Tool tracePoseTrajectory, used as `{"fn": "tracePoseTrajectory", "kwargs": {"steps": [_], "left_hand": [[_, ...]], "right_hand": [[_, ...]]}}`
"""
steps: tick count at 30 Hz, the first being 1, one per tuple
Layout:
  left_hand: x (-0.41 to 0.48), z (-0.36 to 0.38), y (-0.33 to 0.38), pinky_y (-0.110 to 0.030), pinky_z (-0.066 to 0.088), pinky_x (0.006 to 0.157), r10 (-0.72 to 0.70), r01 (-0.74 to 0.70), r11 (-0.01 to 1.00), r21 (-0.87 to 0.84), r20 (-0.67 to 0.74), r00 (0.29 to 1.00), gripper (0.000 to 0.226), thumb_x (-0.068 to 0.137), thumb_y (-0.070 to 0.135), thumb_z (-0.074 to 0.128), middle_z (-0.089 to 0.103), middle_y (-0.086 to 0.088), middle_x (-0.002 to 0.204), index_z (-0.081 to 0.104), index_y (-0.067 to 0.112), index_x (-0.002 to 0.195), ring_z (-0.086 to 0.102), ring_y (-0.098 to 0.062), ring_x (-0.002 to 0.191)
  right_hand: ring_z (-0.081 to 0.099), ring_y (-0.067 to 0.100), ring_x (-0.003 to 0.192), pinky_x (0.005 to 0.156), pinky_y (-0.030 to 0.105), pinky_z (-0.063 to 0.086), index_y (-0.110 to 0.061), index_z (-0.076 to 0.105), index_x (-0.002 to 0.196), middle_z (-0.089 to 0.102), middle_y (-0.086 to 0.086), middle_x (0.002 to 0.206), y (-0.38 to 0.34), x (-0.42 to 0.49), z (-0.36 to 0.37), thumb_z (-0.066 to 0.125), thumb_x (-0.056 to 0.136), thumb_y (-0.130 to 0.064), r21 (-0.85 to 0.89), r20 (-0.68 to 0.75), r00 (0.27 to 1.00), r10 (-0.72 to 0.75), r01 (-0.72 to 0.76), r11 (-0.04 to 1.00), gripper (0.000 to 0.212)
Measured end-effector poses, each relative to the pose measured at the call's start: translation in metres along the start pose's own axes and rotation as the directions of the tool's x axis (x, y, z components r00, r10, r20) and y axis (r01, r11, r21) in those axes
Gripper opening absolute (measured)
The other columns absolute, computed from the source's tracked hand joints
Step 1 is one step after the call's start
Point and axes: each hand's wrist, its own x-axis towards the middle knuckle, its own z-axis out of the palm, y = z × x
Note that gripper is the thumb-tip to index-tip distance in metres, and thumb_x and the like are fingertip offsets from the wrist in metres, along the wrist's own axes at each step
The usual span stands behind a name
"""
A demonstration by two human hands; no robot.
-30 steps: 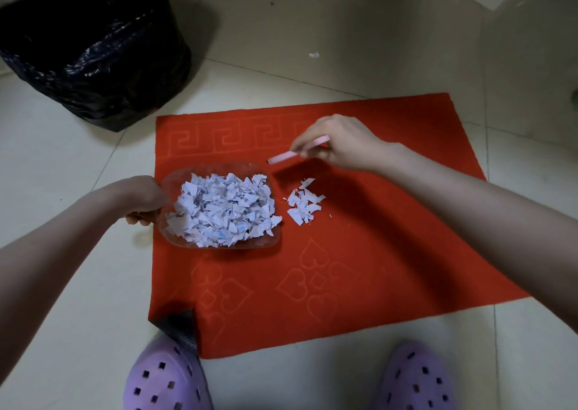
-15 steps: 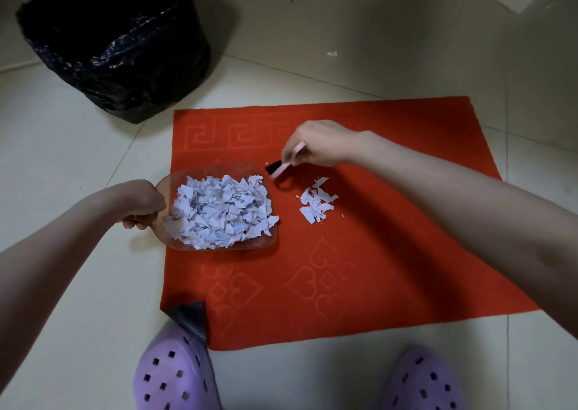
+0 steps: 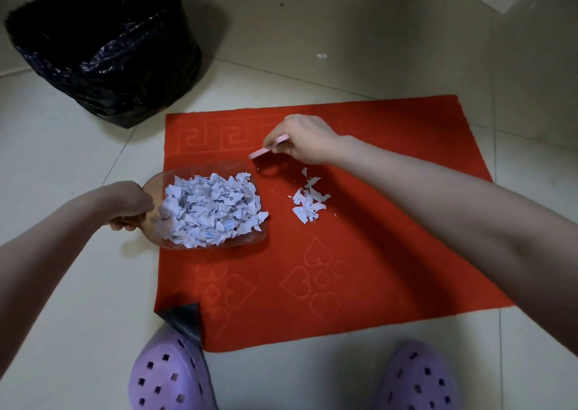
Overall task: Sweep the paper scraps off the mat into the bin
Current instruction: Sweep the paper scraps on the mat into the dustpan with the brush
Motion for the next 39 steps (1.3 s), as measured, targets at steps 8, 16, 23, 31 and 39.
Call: {"fn": "tracePoseTrajectory", "kwargs": {"steps": [8,16,23,31,39], "left_hand": [[0.004,0.003,-0.005,-0.021,0.026,0.046,0.001,-0.001,1.0,-0.03,0.023,1.0,0.031,0.091,0.004,0.043,0.049,-0.016,0.051,0.047,-0.001,0.061,0.038,-0.023,0.045],[0.004,0.0,-0.001,-0.022,0.026,0.045,0.012,-0.012,1.0,-0.023,0.013,1.0,0.032,0.091,0.003,0.042,0.048,-0.015,0.051,0.046,-0.001,0.059,0.038,-0.023,0.045],[0.001,0.0,0.0,-0.022,0.027,0.044,0.021,-0.021,1.0,-0.015,-0.005,1.0,0.031,0.093,0.004,0.042,0.049,-0.015,0.052,0.047,-0.001,0.063,0.038,-0.022,0.044],[-0.005,0.001,0.006,-0.022,0.027,0.045,0.03,-0.03,1.0,0.002,-0.008,1.0,0.033,0.091,0.004,0.041,0.049,-0.014,0.047,0.047,0.0,0.058,0.035,-0.021,0.04],[-0.015,-0.004,0.03,-0.021,0.029,0.043,0.089,-0.088,0.992,0.086,-0.003,0.996,0.031,0.088,0.009,0.045,0.047,-0.008,0.037,0.052,0.001,0.059,0.036,-0.02,0.038]], "right_hand": [[0.056,0.012,0.102,0.075,0.03,0.043,-0.033,0.069,0.106,0.068,-0.013,0.102,0.003,-0.03,-0.011,0.063,0.089,-0.025,-0.045,0.28,0.948,-0.152,0.171,0.984,0.019],[0.055,0.014,0.103,0.073,0.027,0.036,-0.033,0.068,0.11,0.068,-0.013,0.108,0.01,-0.037,-0.015,0.062,0.091,-0.026,0.002,-0.042,0.997,-0.068,0.068,0.998,0.022],[0.055,0.017,0.105,0.074,0.03,0.042,-0.03,0.069,0.108,0.068,-0.008,0.107,-0.002,-0.019,0.007,0.059,0.091,-0.022,-0.071,0.2,0.975,-0.099,0.116,0.991,0.021],[0.053,0.006,0.096,0.063,0.021,0.037,-0.031,0.069,0.107,0.067,-0.019,0.101,0.002,-0.078,-0.012,0.061,0.09,-0.021,0.013,0.056,0.976,-0.213,0.212,0.977,0.021],[0.064,0.025,0.101,0.081,0.036,0.05,-0.029,0.07,0.105,0.072,-0.003,0.106,0.037,-0.083,0.003,0.061,0.089,-0.024,0.231,-0.314,0.869,0.383,-0.321,0.918,0.019]]}}
